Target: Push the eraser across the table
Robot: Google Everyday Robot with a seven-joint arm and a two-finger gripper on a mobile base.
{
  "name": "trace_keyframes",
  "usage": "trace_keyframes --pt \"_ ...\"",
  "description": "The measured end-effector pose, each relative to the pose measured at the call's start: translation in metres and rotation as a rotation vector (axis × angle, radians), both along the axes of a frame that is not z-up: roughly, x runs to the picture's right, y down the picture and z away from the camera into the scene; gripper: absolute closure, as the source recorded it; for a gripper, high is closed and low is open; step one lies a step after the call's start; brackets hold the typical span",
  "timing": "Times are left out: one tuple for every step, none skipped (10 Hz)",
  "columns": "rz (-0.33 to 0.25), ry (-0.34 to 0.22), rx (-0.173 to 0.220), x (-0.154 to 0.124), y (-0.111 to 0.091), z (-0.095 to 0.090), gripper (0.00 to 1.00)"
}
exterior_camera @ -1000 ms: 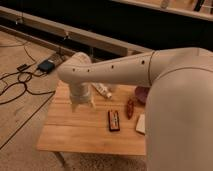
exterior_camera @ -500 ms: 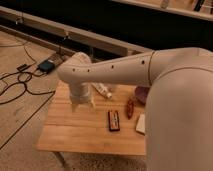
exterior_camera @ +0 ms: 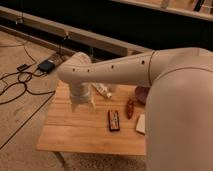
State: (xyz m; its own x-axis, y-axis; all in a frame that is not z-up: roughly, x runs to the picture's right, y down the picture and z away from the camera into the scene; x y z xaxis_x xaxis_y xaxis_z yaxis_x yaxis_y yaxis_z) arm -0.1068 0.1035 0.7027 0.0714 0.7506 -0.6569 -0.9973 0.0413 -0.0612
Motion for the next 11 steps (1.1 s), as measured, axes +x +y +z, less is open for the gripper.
trace_keyframes --pt "0.0 0.0 0.0 0.0 0.0 0.0 0.35" --pt "0.001 0.003 -0.001 0.001 -0.001 0.001 0.35" --pt "0.002 0.016 0.001 0.009 -0.004 0.006 0.35" --pt "0.002 0.027 0.004 0.016 -0.007 0.01 0.35" --pt "0.006 0.04 0.007 0.025 -0.01 0.017 0.35" --pt "0.009 0.051 0.008 0.033 -0.012 0.023 0.35" --pt "0.017 0.07 0.009 0.048 -0.014 0.035 0.35" --pt "0.024 0.081 0.015 0.058 -0.016 0.042 0.35" --pt "0.033 0.095 0.028 0.071 -0.018 0.051 0.35" --pt "0.043 0.109 0.047 0.087 -0.019 0.06 0.35" --pt "0.048 0.115 0.059 0.097 -0.019 0.065 0.35"
